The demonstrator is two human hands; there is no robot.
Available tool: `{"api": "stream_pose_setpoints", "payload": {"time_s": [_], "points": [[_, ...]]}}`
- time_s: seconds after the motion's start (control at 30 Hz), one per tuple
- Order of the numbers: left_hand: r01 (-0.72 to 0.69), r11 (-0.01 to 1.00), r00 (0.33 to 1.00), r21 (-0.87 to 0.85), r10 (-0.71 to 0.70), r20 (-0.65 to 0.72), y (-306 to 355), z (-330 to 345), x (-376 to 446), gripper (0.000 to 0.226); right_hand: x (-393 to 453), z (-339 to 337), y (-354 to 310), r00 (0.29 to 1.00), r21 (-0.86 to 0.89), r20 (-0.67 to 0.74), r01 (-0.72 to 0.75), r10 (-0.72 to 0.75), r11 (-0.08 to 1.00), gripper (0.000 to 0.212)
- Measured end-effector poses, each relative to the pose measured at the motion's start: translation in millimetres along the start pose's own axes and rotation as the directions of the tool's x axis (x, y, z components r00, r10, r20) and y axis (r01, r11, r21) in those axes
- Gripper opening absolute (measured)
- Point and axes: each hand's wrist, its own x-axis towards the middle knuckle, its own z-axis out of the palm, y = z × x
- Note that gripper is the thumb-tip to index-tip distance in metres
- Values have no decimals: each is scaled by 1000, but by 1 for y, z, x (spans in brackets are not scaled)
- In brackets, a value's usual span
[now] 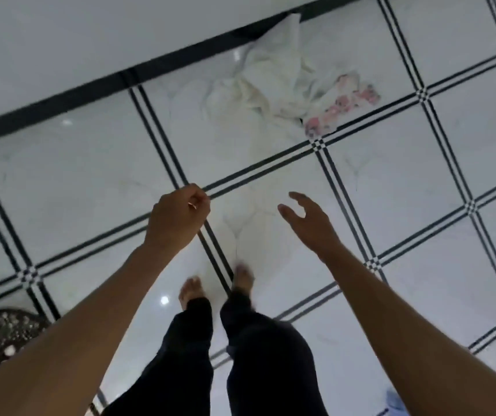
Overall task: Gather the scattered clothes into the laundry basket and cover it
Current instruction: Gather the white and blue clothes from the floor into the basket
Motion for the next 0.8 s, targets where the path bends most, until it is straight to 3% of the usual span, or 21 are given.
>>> {"api": "stream_pose_setpoints", "payload": {"time_s": [0.13, 0.3, 0.53, 0.6, 0.7, 0.8], "points": [[-54, 996, 990, 75, 44, 132, 64, -3, 87, 11, 72, -46, -13, 994, 103, -68, -80, 87, 991, 54], [-74, 991, 988, 113, 57, 145, 133, 7, 228, 12, 196, -101, -40, 984, 157, -51, -162, 172, 974, 53], [-68, 984, 956, 167, 16, 294, 194, 38, 384, 17, 345, -137, -67, 959, 237, -71, -252, 275, 938, 61], [-9, 992, 952, 123, -29, 303, 197, 59, 443, 27, 406, -137, -59, 952, 273, -72, -269, 299, 924, 74], [54, 996, 945, 71, -74, 318, 177, 114, 524, 56, 502, -117, -19, 926, 314, -145, -290, 348, 904, 112], [220, 975, 965, -9, -217, 145, 164, 170, 631, 98, 607, -108, 18, 852, 303, -302, -339, 427, 891, 106]]}}
